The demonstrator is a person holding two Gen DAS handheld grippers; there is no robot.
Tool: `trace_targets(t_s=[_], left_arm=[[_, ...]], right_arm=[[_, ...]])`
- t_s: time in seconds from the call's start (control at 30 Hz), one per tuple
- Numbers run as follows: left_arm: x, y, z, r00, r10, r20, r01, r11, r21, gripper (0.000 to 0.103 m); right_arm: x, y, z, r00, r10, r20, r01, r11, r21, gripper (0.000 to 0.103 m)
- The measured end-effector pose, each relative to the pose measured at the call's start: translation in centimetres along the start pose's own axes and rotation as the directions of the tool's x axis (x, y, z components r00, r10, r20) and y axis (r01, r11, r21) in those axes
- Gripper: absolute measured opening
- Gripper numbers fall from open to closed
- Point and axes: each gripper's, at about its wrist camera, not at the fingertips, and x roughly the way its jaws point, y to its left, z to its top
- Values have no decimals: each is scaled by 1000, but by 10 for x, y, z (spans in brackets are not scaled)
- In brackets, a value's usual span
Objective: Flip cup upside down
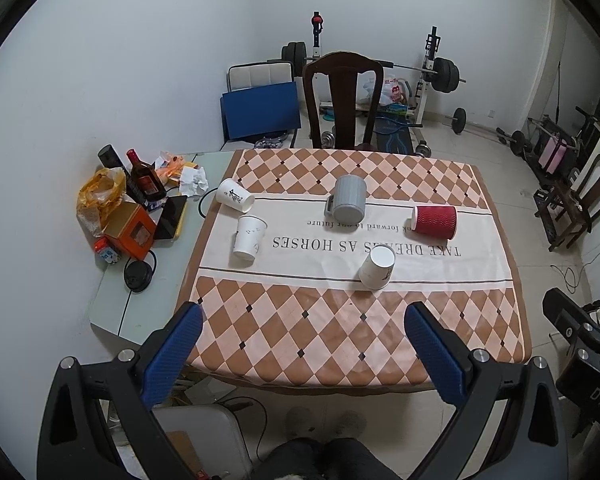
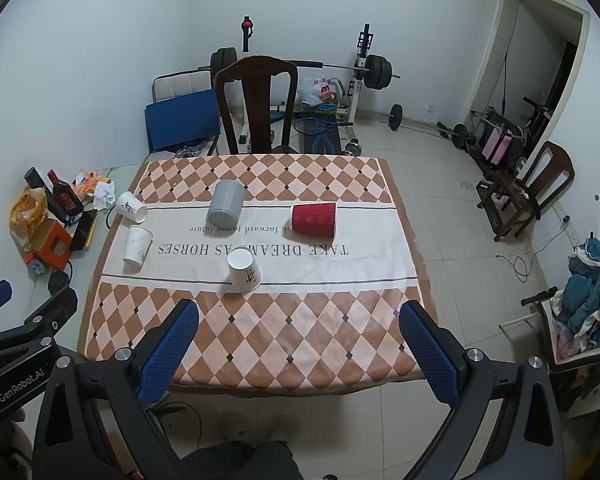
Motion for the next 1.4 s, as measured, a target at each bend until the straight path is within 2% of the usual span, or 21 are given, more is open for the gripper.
trace_targets(t_s=[1.4], left_arm=[[-5,-4,4,1000,10,12,-10,1000,-11,103]], right_arm=[[4,4,2,1000,5,5,-5,1000,5,101]])
